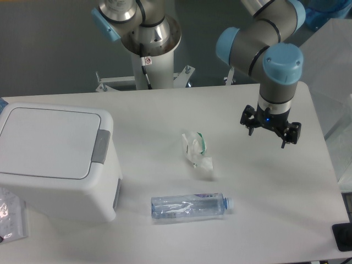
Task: Open the trash can
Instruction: 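Move the gripper toward the white trash bin's lid edge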
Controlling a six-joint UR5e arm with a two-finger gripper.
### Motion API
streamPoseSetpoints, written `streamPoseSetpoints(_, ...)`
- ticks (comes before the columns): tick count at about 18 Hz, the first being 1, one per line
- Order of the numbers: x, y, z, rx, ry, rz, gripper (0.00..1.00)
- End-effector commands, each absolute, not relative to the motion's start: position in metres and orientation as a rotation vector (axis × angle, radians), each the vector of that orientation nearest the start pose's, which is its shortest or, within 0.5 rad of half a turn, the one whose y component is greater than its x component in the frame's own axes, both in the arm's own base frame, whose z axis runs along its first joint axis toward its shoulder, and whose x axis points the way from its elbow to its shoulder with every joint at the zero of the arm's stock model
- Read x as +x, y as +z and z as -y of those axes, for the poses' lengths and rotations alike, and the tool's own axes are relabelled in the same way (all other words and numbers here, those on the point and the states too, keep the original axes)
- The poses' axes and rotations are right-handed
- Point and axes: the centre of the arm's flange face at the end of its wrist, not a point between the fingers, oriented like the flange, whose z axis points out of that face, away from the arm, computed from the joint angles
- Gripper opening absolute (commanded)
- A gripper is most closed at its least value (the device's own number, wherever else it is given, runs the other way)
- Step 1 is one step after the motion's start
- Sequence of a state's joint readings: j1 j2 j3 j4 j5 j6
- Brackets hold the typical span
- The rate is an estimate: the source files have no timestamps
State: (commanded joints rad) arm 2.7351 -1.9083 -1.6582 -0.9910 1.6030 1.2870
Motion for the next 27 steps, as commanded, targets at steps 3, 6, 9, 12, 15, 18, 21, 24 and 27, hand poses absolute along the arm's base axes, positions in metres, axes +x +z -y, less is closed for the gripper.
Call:
streamPoseSetpoints(3,-0.501,0.316,-0.374,-3.063,0.213,-0.180,1.00)
streamPoseSetpoints(6,-0.489,0.315,-0.392,-2.960,0.116,0.051,1.00)
streamPoseSetpoints(9,-0.473,0.314,-0.414,-2.929,0.071,0.172,1.00)
streamPoseSetpoints(12,-0.460,0.316,-0.429,-2.896,0.032,0.148,1.00)
streamPoseSetpoints(15,-0.449,0.329,-0.445,-2.751,-0.075,0.119,1.00)
streamPoseSetpoints(18,-0.440,0.356,-0.448,-2.668,-0.112,0.229,1.00)
streamPoseSetpoints(21,-0.429,0.368,-0.458,-2.628,-0.158,0.413,1.00)
streamPoseSetpoints(24,-0.417,0.370,-0.472,-2.607,-0.209,0.553,1.00)
streamPoseSetpoints(27,-0.417,0.414,-0.493,-2.483,-0.260,0.653,1.00)
